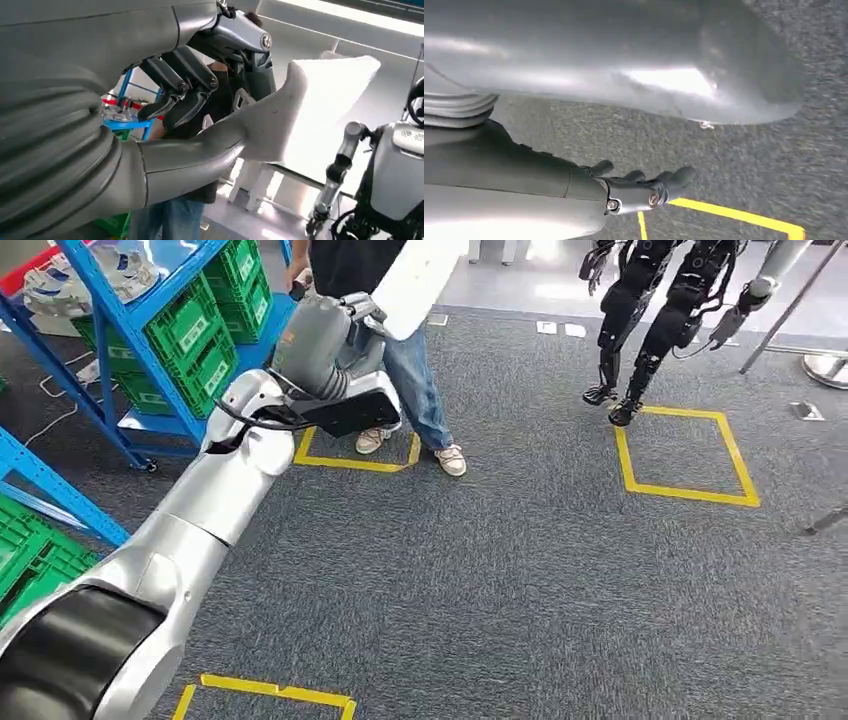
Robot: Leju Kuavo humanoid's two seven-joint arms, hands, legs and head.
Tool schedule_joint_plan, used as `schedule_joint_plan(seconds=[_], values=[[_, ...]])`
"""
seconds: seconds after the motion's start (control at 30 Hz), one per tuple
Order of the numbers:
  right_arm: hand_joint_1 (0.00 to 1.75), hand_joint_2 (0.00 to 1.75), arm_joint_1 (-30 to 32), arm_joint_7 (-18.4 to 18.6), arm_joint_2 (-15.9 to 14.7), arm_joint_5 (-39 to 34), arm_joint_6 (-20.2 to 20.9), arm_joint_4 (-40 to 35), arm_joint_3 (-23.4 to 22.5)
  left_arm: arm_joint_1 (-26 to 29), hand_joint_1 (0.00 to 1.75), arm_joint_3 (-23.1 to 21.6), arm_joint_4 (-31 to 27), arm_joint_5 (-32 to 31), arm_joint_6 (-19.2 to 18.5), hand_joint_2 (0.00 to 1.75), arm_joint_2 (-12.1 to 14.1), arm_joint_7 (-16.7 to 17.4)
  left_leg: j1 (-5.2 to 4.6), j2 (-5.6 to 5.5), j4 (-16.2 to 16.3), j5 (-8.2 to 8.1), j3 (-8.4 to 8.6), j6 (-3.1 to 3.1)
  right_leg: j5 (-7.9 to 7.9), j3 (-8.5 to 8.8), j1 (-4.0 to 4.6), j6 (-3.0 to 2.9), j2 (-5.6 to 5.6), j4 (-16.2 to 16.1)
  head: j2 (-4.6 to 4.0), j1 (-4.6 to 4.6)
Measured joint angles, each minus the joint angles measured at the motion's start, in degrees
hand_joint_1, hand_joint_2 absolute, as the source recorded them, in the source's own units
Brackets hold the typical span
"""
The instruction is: Take the parts from the cabinet and place them on the table.
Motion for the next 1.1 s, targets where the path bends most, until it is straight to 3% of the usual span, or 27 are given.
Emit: schedule_joint_plan(seconds=[0.03,0.07,0.1,0.13,0.2,0.23,0.27,0.33,0.37,0.4,0.43,0.5,0.53,0.57,0.6,0.63,0.7,0.73,0.77,0.8,0.83,0.87,0.9,0.97,1.03,1.07,1.1], values=[[0.00,0.00,0.1,-0.1,-0.1,-0.2,0.0,0.0,0.0,-0.1,1.75,0.0,0.0,0.0,0.0,1.75,-0.6,0.0,0.48,0.66,-0.8,0.50,0.19,0.58,-0.01,-0.02,0.08,0.30,0.22,0.0,0.00,-0.02],[0.00,0.00,0.1,0.0,-0.1,-0.4,0.0,0.0,-0.1,-0.2,1.75,0.0,0.0,0.0,-0.1,1.75,-1.3,0.0,0.53,1.29,-1.1,0.71,0.36,1.04,-1.06,-0.75,0.30,0.34,-2.19,1.2,0.00,0.24],[0.00,0.00,0.0,0.0,-0.1,-0.6,0.0,0.0,-0.1,-0.5,1.75,0.0,0.1,0.0,-0.2,1.75,-1.8,0.0,0.50,1.76,-1.1,0.83,0.27,1.35,-2.98,-2.21,0.43,0.50,-4.04,4.4,0.00,0.59],[0.00,0.00,-0.1,0.0,-0.1,-0.7,0.0,0.0,-0.1,-0.6,1.75,0.0,0.2,-0.2,-0.3,1.75,-2.1,0.0,0.34,2.30,-1.1,0.82,0.20,1.41,-5.08,-4.30,0.42,0.70,-4.98,8.9,0.00,0.66],[0.00,0.00,-0.2,0.0,-0.1,-0.7,0.0,0.0,-0.1,-0.5,1.75,0.0,0.5,-0.2,-0.4,1.75,-2.7,0.0,0.08,3.72,-1.0,0.70,0.12,1.59,-8.15,-8.28,0.39,0.88,-5.59,17.5,0.00,0.68],[0.00,0.00,-0.1,0.0,-0.1,-0.7,0.0,0.0,-0.2,-0.4,1.75,-0.1,0.7,-0.3,-0.4,1.75,-3.1,0.0,0.02,4.39,-1.0,0.66,0.10,1.64,-7.78,-8.56,0.38,0.90,-5.66,18.0,0.00,0.74],[0.00,0.00,0.0,0.0,-0.1,-0.7,0.0,0.0,-0.2,-0.4,1.75,-0.1,0.8,-0.3,-0.4,1.75,-3.3,0.0,0.00,4.99,-0.9,0.63,0.10,1.63,-6.29,-7.34,0.38,0.85,-5.81,15.7,0.00,0.74],[0.00,0.00,-0.1,0.0,-0.2,-0.7,0.0,0.0,-0.2,-0.7,1.75,-0.1,0.9,-0.3,-0.4,1.75,-3.7,0.1,0.01,6.10,-0.7,0.40,0.13,1.36,-1.95,-1.62,0.40,0.67,-6.91,5.5,0.00,0.79],[0.00,0.00,-0.1,0.0,-0.2,-0.7,0.0,0.0,-0.2,-0.8,1.75,-0.1,0.9,-0.3,-0.4,1.75,-3.8,0.1,-0.09,6.55,-0.4,0.17,0.10,1.05,-1.45,0.90,0.50,0.55,-9.08,0.7,0.00,0.81],[0.00,0.00,-0.2,0.0,-0.2,-0.7,0.0,0.0,-0.2,-1.0,1.75,-0.1,0.9,-0.2,-0.4,1.75,-3.8,0.1,-0.60,6.85,-0.2,-0.11,-0.14,0.66,-1.47,1.14,0.92,0.03,-8.86,0.4,0.00,0.81],[0.00,0.00,-0.2,0.0,-0.2,-0.7,0.0,0.0,-0.2,-1.0,1.75,-0.1,1.0,-0.2,-0.4,1.75,-3.9,0.0,-0.51,7.06,-0.4,-0.11,-0.07,0.42,-1.44,1.01,1.02,-0.45,-8.37,0.5,0.00,0.66],[0.00,0.00,0.0,0.0,-0.2,-0.7,0.0,0.0,-0.2,-0.9,1.75,-0.2,1.1,-0.3,-0.4,1.75,-4.2,0.0,-0.47,7.78,-0.6,-0.05,0.22,-0.04,-1.39,0.72,1.13,-0.94,-7.53,0.5,0.00,0.61],[0.00,0.00,0.0,0.0,-0.2,-0.7,0.0,0.0,-0.2,-1.0,1.75,-0.2,1.0,-0.3,-0.4,1.75,-4.4,0.0,-0.61,8.14,-0.5,-0.28,0.24,-0.41,-1.07,0.97,0.70,-1.40,-7.08,0.1,0.00,0.59],[0.00,0.00,0.1,0.0,-0.2,-0.7,0.0,0.0,-0.2,-1.0,1.75,-0.2,1.1,-0.3,-0.4,1.75,-4.4,0.0,-0.21,6.66,0.5,-1.04,-0.23,-0.75,-0.93,1.08,0.55,-1.64,-6.86,-0.1,-0.02,0.61],[0.00,0.00,0.0,0.0,-0.2,-0.7,0.0,0.0,-0.2,-1.1,1.75,-0.2,1.1,-0.3,-0.4,1.75,-4.3,0.0,-0.14,4.86,3.2,-2.95,-1.45,-0.94,-0.86,1.06,0.49,-2.05,-6.57,-0.1,-0.02,0.35],[0.00,0.00,-0.1,0.0,-0.2,-0.7,0.0,0.0,-0.2,-1.1,1.75,-0.2,1.2,-0.2,-0.4,1.75,-4.1,0.0,-0.04,3.88,7.6,-5.24,-3.40,-1.13,-0.85,1.06,0.49,-2.19,-6.08,-0.1,0.00,0.24],[0.00,0.00,-0.1,0.1,-0.2,-0.7,0.0,0.0,-0.2,-0.8,1.75,-0.2,1.5,-0.3,-0.4,1.75,-4.0,0.1,0.01,3.33,16.2,-8.36,-7.49,-1.31,-0.87,1.05,0.53,-2.29,-5.04,0.0,0.00,0.22],[0.00,0.00,0.0,0.3,-0.2,-0.8,0.0,0.0,-0.3,-0.6,1.75,-0.2,1.7,-0.3,-0.5,1.75,-4.0,0.1,0.01,3.27,17.5,-8.09,-8.34,-1.26,-0.87,1.06,0.53,-2.28,-4.47,0.0,-0.02,0.13],[0.00,0.00,0.0,0.4,-0.2,-0.9,0.0,0.0,-0.3,-0.5,1.75,-0.2,1.9,-0.3,-0.5,1.75,-4.1,0.3,0.02,3.22,15.9,-6.43,-7.80,-1.13,-0.87,1.05,0.52,-2.28,-3.87,0.1,0.00,0.09],[0.00,0.00,0.0,0.5,-0.2,-1.0,-0.1,0.0,-0.4,-0.6,1.75,-0.2,1.9,-0.3,-0.5,1.75,-4.4,0.3,0.04,3.12,12.2,-4.01,-6.18,-0.94,-0.87,1.06,0.52,-2.26,-3.31,0.2,0.00,0.04],[0.00,0.00,0.0,0.5,-0.2,-1.2,-0.2,0.0,-0.6,-0.8,1.75,-0.2,2.0,-0.3,-0.5,1.75,-4.7,0.3,0.06,2.48,6.9,-1.17,-3.68,-0.73,-0.92,1.08,0.50,-2.18,-2.76,0.3,0.00,0.02],[0.00,0.00,0.0,0.6,-0.2,-1.3,-0.3,0.0,-0.6,-1.0,1.75,-0.2,2.1,-0.3,-0.6,1.75,-5.0,0.3,0.18,0.96,2.1,0.90,-1.48,-0.56,-0.99,1.05,0.46,-2.03,-2.28,0.4,0.00,0.00],[0.00,0.00,-0.1,0.7,-0.2,-1.4,-0.3,0.0,-0.7,-1.3,1.75,-0.2,2.3,-0.2,-0.9,1.75,-5.0,0.2,0.20,-0.90,0.4,0.02,-0.55,-0.48,-1.01,0.67,0.75,-1.57,-1.89,0.7,0.00,0.02],[0.00,0.00,-0.1,0.9,-0.2,-1.6,-0.6,0.0,-0.8,-1.4,1.75,-0.2,2.6,-0.2,-1.2,1.75,-5.8,-0.1,-0.03,-0.10,0.2,0.24,-0.54,-0.18,-0.56,0.22,0.28,-0.76,-0.92,0.5,0.00,0.02],[0.00,0.00,0.3,1.1,-0.2,-1.7,-0.6,0.0,-1.1,-1.5,1.75,-0.3,3.0,-0.2,-1.6,1.75,-6.9,-0.2,-0.11,0.68,-0.4,0.65,-0.42,0.69,-0.15,0.21,0.17,0.18,-0.01,0.0,0.00,0.02],[0.00,0.00,0.4,1.1,-0.4,-1.8,-0.7,0.0,-1.2,-1.6,1.75,-0.3,3.2,-0.2,-1.6,1.75,-7.6,-0.3,0.20,1.56,-1.0,1.10,-0.11,1.25,-0.61,-0.14,0.07,0.23,-1.27,0.6,-0.02,0.04],[0.00,0.00,0.4,1.0,-0.3,-1.9,-0.7,0.0,-1.2,-1.7,1.75,-0.3,3.4,-0.2,-1.6,1.75,-8.0,-0.3,0.19,1.87,-1.3,1.23,-0.04,1.64,-1.88,-0.94,0.44,0.41,-3.44,2.2,0.00,0.50]])
